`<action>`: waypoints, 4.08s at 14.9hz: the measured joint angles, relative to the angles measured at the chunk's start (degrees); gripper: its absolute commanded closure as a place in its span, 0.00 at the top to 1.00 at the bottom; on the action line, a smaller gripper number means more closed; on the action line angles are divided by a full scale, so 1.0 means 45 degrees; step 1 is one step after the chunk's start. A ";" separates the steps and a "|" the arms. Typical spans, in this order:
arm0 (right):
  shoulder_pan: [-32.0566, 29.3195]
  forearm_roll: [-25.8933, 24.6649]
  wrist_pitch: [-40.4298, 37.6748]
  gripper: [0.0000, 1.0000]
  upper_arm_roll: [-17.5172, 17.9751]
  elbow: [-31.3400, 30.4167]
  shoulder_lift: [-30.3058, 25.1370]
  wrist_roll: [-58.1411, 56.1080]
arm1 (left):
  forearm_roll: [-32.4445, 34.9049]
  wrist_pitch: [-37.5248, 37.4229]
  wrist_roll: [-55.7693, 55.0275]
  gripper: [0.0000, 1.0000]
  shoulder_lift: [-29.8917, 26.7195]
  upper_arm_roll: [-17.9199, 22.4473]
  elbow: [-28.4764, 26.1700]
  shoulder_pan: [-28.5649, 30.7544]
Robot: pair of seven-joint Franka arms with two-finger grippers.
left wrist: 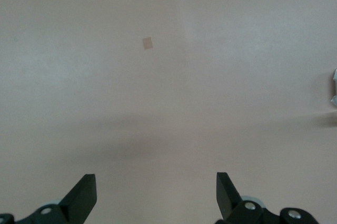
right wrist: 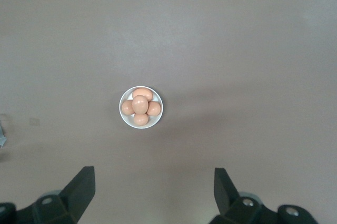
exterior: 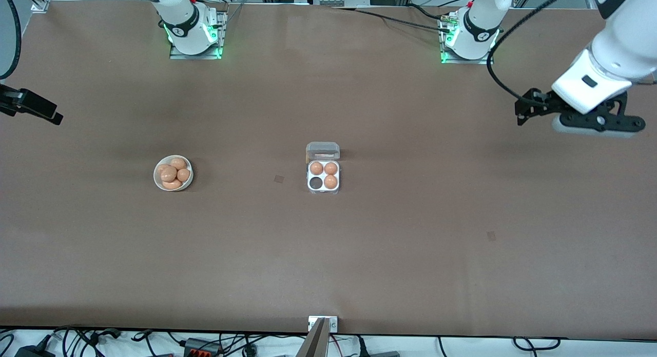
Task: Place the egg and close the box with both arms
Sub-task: 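Move the right gripper over the white bowl of eggs, then lower the right gripper and grasp one brown egg from the bowl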
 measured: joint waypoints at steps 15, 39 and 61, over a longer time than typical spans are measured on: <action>0.0179 0.0788 -0.0208 1.00 0.0065 -0.0180 0.0618 0.0003 | -0.1238 0.0395 -0.0021 1.00 0.0146 0.1869 -0.0365 -0.0819; 0.1481 0.0519 0.7682 1.00 0.0091 -0.4914 0.4206 -0.1573 | -0.1236 0.0350 -0.0043 1.00 0.0631 0.1717 -0.0110 -0.0858; 0.0830 0.0516 0.8645 0.86 0.0011 -0.5750 0.5010 -0.2148 | -0.1235 0.0349 -0.0050 1.00 0.0652 0.1702 -0.0103 -0.0807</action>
